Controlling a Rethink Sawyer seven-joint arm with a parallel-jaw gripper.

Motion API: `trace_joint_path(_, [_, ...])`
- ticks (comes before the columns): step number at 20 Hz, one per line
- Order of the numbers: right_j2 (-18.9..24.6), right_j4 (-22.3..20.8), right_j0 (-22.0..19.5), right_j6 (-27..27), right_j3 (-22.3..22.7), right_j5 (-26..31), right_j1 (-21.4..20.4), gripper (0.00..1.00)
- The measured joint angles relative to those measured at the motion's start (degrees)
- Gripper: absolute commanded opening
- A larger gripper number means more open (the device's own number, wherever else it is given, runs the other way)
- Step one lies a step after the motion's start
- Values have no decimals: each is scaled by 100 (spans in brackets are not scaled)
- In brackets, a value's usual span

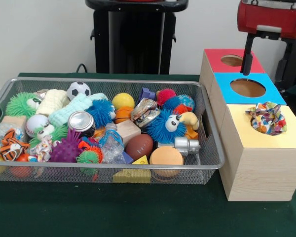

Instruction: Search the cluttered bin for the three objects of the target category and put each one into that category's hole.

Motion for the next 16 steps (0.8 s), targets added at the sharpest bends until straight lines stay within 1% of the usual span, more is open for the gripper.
trace_joint_path(12, [43,-45,27,0,-1,-24,0,100])
trace_joint_path(13, [43,-47,64,0,-1,-25,1,0])
trace_joint_path(16, [44,-48,89,0,-1,-25,0,0])
